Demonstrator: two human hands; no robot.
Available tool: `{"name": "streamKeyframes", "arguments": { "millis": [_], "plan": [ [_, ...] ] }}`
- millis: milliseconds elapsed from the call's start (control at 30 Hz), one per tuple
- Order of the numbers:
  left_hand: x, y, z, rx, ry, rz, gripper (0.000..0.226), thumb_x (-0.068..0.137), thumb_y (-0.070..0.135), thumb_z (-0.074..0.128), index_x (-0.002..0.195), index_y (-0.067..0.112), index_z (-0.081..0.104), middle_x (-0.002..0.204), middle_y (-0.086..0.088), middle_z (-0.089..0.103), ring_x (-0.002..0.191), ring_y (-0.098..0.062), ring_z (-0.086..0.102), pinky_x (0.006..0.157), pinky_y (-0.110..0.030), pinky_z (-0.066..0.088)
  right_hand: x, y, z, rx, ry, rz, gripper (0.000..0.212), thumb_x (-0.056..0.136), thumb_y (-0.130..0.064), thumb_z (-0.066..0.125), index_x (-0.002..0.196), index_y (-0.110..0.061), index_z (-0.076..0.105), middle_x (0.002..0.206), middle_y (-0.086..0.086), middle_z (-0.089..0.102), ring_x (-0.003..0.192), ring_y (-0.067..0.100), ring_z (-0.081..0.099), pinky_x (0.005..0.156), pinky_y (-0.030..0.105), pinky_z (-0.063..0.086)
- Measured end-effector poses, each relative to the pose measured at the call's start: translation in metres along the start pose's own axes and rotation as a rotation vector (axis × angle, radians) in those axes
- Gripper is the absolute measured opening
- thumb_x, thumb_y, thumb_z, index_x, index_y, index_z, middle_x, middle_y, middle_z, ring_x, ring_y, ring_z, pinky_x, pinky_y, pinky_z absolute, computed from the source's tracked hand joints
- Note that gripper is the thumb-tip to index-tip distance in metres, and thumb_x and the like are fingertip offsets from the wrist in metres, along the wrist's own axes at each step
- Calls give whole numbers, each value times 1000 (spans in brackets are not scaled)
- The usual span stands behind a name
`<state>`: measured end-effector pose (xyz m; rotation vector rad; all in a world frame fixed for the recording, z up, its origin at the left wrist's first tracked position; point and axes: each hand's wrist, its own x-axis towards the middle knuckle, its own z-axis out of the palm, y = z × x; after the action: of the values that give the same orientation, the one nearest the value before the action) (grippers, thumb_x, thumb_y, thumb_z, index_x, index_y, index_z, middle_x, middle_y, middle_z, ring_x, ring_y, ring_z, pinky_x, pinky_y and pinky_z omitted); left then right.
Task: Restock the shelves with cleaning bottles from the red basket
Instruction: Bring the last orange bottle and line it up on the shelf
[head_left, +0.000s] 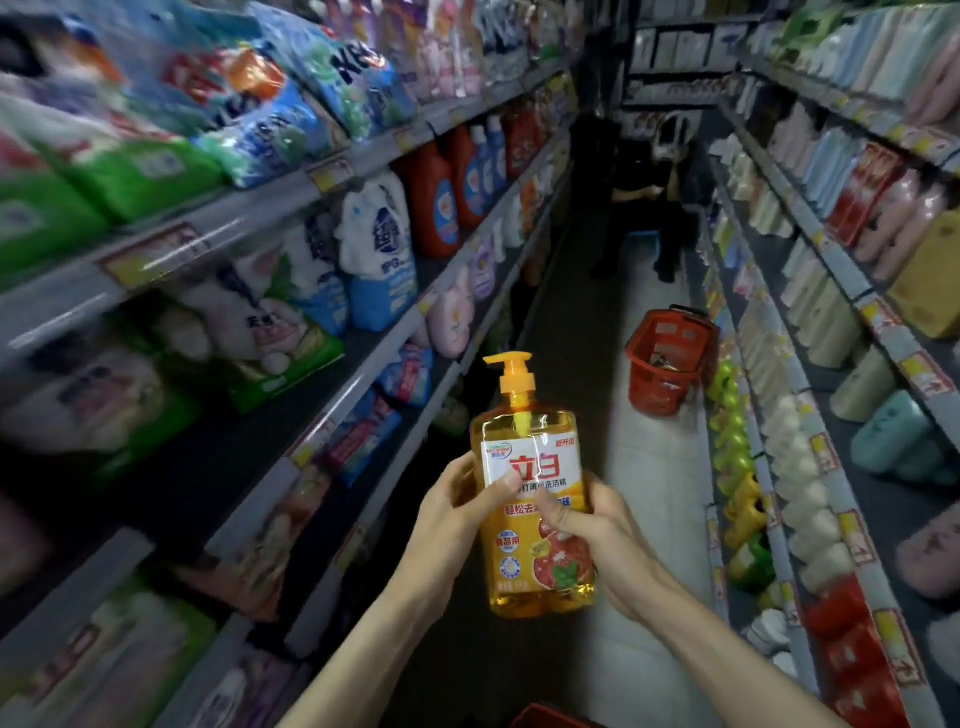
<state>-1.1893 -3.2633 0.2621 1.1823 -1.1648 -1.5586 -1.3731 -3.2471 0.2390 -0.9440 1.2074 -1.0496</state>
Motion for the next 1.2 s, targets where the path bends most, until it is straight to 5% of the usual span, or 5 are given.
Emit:
{"name": "streamKeyframes", "arguments": {
  "millis": [333, 567, 733, 1100, 1200],
  "plan": [
    [-144, 3, -24, 72, 408, 243, 38, 97, 29, 75, 134, 29, 70, 130, -3, 76, 122, -26, 72, 105, -57, 55, -57, -13, 61, -147, -395, -166, 63, 84, -51, 83, 137, -31, 56, 125, -7, 75, 116, 13, 73, 104, 45, 57],
    [-271, 20, -62, 109, 721, 385, 35, 103, 18, 63, 137, 21, 66, 125, 0, 78, 118, -19, 74, 93, -35, 62, -117, -20, 169, -209, -688, -279, 72, 76, -60, 81, 136, -31, 57, 123, -12, 75, 116, 8, 71, 104, 40, 55],
    [-383, 26, -91, 153, 913, 453, 34, 106, 20, 59, 139, 24, 64, 124, 6, 78, 117, -14, 74, 91, -28, 61, -185, -16, 256, -222, -901, -326, 58, 83, -47, 81, 133, -26, 59, 119, -7, 78, 111, 13, 75, 95, 39, 62],
    [-639, -3, -137, 207, 1205, 406, 46, 103, 26, 62, 147, 33, 52, 125, 9, 77, 116, -12, 74, 89, -25, 61, -393, 58, 406, -54, -1164, -239, 65, 76, -43, 86, 132, -18, 63, 119, 4, 78, 107, 26, 77, 89, 51, 64],
    [-698, -15, -146, 226, 1246, 330, 58, 99, 38, 70, 151, 41, 45, 132, 11, 72, 122, -12, 70, 98, -35, 61, -443, 75, 436, -15, -1234, -167, 69, 75, -50, 91, 130, -18, 65, 120, 7, 78, 108, 30, 77, 92, 59, 61]
  ]
}}
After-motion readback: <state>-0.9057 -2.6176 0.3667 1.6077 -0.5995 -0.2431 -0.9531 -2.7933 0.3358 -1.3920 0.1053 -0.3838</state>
